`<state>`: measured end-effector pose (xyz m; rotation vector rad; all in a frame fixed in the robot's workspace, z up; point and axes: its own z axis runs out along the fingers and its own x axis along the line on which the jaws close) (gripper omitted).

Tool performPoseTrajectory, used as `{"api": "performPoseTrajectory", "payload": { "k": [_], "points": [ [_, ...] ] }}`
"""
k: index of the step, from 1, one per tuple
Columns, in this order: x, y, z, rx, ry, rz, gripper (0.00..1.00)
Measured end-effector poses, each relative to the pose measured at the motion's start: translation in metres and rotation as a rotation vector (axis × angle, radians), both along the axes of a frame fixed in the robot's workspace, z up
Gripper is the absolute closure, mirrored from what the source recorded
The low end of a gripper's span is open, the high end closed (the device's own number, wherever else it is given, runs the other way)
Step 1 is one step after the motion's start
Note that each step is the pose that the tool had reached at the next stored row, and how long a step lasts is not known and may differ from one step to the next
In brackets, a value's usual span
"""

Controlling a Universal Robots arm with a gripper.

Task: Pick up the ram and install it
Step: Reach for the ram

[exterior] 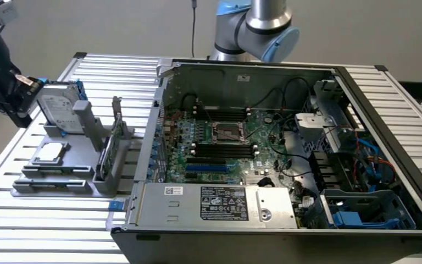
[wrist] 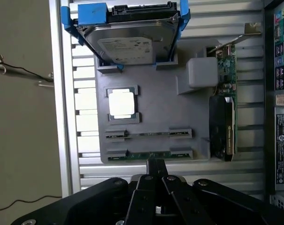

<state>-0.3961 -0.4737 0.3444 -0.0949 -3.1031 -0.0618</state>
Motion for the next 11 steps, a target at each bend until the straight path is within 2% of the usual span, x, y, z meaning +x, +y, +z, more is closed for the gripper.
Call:
{"api": "performPoseTrajectory", "payload": {
  "k": [3,11],
  "points": [
    [-0.0005,-0.0032,-0.0013,-0.0001,0.0028,0.003,0.89],
    [-0.0005,-0.0043,-0.0028,-0.0021,0.0033,0.06,0.89]
  ]
}}
